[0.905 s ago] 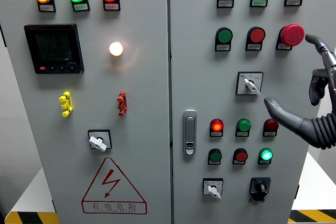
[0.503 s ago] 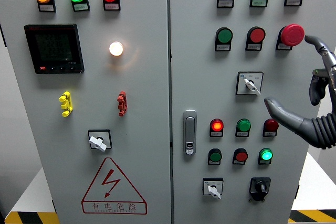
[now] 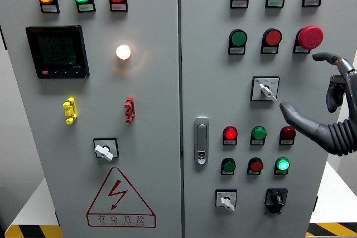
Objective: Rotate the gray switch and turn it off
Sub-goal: 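Move the right hand toward the upper gray rotary switch, then close the right hand's fingers around the gray switch knob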
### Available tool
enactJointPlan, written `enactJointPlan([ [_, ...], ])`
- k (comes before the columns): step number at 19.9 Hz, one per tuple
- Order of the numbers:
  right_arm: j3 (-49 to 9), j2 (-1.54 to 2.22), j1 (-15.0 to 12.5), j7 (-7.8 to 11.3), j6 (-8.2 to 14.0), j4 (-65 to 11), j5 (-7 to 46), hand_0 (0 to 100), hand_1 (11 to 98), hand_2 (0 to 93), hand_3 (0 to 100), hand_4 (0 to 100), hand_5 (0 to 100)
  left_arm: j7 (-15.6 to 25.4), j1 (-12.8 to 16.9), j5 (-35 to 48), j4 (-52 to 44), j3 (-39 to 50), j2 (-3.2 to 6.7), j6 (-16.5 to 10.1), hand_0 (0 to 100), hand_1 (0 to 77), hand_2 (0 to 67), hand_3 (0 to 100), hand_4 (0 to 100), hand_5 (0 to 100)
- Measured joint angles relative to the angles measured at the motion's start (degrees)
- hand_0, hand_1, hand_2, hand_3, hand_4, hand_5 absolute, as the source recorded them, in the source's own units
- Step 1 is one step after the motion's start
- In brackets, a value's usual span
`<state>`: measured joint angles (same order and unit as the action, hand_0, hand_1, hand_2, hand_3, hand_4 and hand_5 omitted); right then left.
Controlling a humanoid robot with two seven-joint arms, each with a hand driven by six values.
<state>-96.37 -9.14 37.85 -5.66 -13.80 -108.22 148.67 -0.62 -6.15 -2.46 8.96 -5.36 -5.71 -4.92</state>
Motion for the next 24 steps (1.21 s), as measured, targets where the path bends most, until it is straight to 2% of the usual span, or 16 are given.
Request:
enactJointPlan([
  [3,0.07,0.00,1.03,-1.28,0.00,1.70,-0.04,0,38.4,51.6,100,91,100,0.00,0.00,0.00,0.00,0.00,0.00,0.00,33,0.0,12.3,22,12,12],
  [8,0.22,-0.07,2.11,-1.55,0.00,4.02,-0.05,0,37.4,58.4,99,92,100,0.00,0.00,0.00,0.00,0.00,0.00,0.00,34,0.0,12.3,22,12,12],
  [16,0.55,-0.09,5.34,-1.78,0.01,9.27,-0.05,0,35.8,61.0,97,92,100,0.00,0.00,0.00,0.00,0.00,0.00,0.00,34,0.0,12.3,22,12,12],
  [24,1.80,0.00,6.63,-2.42,0.76,12.91,-0.05,0,34.7,63.5,97,93,100,0.00,0.00,0.00,0.00,0.00,0.00,0.00,34,0.0,12.3,22,12,12],
])
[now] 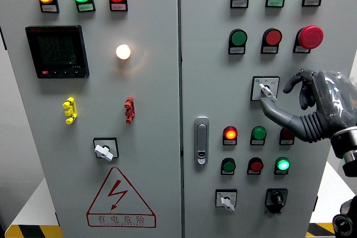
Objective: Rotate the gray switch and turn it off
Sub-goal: 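Close the right hand's fingers around the gray switch knob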
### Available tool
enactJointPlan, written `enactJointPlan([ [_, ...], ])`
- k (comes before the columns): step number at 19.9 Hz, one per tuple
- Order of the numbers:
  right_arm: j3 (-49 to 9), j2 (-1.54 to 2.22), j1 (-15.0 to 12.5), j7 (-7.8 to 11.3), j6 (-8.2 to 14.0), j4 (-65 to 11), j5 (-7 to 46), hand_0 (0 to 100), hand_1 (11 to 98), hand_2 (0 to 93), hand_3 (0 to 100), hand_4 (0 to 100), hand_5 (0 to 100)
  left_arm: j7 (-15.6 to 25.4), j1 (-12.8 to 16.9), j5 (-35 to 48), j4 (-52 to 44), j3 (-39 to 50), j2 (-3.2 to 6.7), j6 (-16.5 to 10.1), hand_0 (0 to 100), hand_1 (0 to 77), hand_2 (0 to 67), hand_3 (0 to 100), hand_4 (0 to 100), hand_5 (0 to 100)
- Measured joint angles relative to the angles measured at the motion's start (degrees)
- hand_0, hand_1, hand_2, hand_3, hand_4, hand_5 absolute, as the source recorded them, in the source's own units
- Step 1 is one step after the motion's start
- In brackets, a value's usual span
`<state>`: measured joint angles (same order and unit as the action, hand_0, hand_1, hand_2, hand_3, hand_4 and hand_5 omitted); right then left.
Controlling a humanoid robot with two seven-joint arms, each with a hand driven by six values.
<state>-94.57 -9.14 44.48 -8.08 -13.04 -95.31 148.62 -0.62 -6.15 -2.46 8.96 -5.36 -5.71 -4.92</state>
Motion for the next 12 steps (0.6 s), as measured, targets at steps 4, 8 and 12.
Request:
enactJointPlan([
  [4,0.09,-0.06,1.24,-0.01,0.28,2.08,0.00,0,34.7,64.0,97,93,99,0.00,0.00,0.00,0.00,0.00,0.00,0.00,34,0.0,12.3,22,12,12],
  [8,0.24,-0.05,1.74,-0.01,0.41,3.15,0.00,0,34.5,64.1,97,93,99,0.00,0.00,0.00,0.00,0.00,0.00,0.00,34,0.0,12.3,22,12,12],
  [12,0.51,-0.04,1.83,0.07,0.63,3.67,0.00,0,34.2,64.3,97,93,99,0.00,0.00,0.00,0.00,0.00,0.00,0.00,33,0.0,12.3,22,12,12],
])
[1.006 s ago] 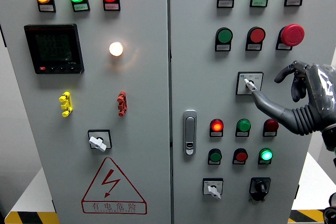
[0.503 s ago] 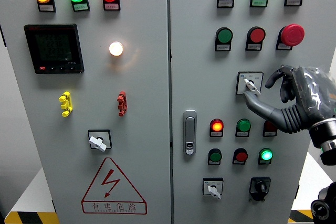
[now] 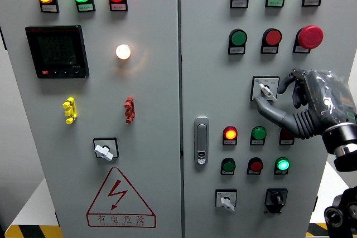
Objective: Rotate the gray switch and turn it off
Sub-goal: 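Close the right hand's fingers around the gray switch knob, then twist the gray switch knob with the right hand to the off position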
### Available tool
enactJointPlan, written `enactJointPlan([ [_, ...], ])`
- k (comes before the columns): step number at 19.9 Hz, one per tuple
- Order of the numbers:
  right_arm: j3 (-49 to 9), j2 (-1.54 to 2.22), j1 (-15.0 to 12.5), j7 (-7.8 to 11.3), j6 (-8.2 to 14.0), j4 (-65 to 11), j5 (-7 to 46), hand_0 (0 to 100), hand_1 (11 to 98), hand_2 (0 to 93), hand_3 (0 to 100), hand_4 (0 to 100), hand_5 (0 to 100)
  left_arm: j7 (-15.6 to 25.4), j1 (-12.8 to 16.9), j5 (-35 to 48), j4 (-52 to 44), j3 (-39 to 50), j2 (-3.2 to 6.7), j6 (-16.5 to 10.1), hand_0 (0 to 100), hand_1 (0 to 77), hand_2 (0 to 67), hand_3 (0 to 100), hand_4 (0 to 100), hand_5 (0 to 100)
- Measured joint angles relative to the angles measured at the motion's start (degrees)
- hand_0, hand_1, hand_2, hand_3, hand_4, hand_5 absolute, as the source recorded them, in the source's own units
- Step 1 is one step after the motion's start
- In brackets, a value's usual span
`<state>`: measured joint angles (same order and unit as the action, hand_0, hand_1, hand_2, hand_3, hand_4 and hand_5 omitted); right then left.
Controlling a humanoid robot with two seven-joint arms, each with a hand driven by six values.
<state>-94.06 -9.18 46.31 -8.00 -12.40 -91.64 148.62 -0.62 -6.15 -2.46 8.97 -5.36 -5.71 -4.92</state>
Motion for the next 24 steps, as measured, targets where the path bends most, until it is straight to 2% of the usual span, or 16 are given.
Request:
enactJointPlan([
  [12,1.39,-0.01,0.24,-0.02,0.06,1.58,0.10,0,35.4,64.7,96,93,99,0.00,0.00,0.00,0.00,0.00,0.00,0.00,34,0.0,12.3,22,12,12],
  [13,1.45,-0.02,0.30,-0.02,0.06,1.71,0.14,2,34.9,64.7,96,94,99,0.00,0.00,0.00,0.00,0.00,0.00,0.00,34,0.0,12.3,22,12,12],
  [16,1.58,-0.04,0.35,-0.06,0.09,1.90,0.22,20,35.2,65.0,96,94,99,0.00,0.00,0.00,0.00,0.00,0.00,0.00,34,0.0,12.3,22,12,12],
  [19,1.70,-0.05,0.62,-0.32,0.09,2.07,0.27,34,34.4,65.0,96,93,99,0.00,0.00,0.00,0.00,0.00,0.00,0.00,33,0.0,12.3,22,12,12],
  [24,1.94,-0.05,1.07,-0.76,0.01,2.57,0.50,46,33.1,65.2,96,94,99,0.00,0.00,0.00,0.00,0.00,0.00,0.00,33,0.0,12.3,22,12,12],
])
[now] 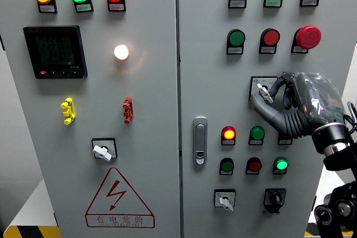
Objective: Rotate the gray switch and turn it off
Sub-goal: 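Twist the gray switch knob with the right hand to the off position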
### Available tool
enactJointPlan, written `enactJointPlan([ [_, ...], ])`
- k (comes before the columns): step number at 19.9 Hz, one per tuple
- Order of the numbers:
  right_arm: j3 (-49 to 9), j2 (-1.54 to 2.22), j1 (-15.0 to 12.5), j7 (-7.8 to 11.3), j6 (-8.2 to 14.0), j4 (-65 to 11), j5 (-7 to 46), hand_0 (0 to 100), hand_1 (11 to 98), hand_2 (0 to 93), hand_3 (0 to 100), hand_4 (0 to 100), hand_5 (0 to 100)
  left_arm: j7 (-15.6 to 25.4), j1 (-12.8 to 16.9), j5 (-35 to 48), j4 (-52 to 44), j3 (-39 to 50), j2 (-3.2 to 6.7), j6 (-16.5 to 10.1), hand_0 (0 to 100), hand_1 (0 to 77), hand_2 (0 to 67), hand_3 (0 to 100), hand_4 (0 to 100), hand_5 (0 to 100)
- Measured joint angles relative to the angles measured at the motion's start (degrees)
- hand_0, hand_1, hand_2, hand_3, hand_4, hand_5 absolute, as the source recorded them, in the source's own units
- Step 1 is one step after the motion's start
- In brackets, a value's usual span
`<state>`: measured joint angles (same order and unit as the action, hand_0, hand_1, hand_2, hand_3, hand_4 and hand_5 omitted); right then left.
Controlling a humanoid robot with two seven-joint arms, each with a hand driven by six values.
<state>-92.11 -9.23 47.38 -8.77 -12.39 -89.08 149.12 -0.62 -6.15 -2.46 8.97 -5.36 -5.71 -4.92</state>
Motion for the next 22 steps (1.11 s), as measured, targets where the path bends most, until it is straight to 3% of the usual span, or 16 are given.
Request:
enactJointPlan([
  [4,0.39,0.00,0.12,-0.26,0.00,0.14,0.24,50,34.1,65.3,96,94,98,0.00,0.00,0.00,0.00,0.00,0.00,0.00,33,0.0,12.3,22,12,12],
  [14,1.17,-0.02,0.08,-0.95,1.00,0.14,0.39,74,36.4,68.1,96,94,99,0.00,0.00,0.00,0.00,0.00,0.00,0.00,33,0.0,12.3,22,12,12],
  [22,1.72,-0.06,-0.17,-1.18,1.81,0.01,0.48,84,35.7,73.3,98,93,99,0.00,0.00,0.00,0.00,0.00,0.00,0.00,33,0.0,12.3,22,12,12],
])
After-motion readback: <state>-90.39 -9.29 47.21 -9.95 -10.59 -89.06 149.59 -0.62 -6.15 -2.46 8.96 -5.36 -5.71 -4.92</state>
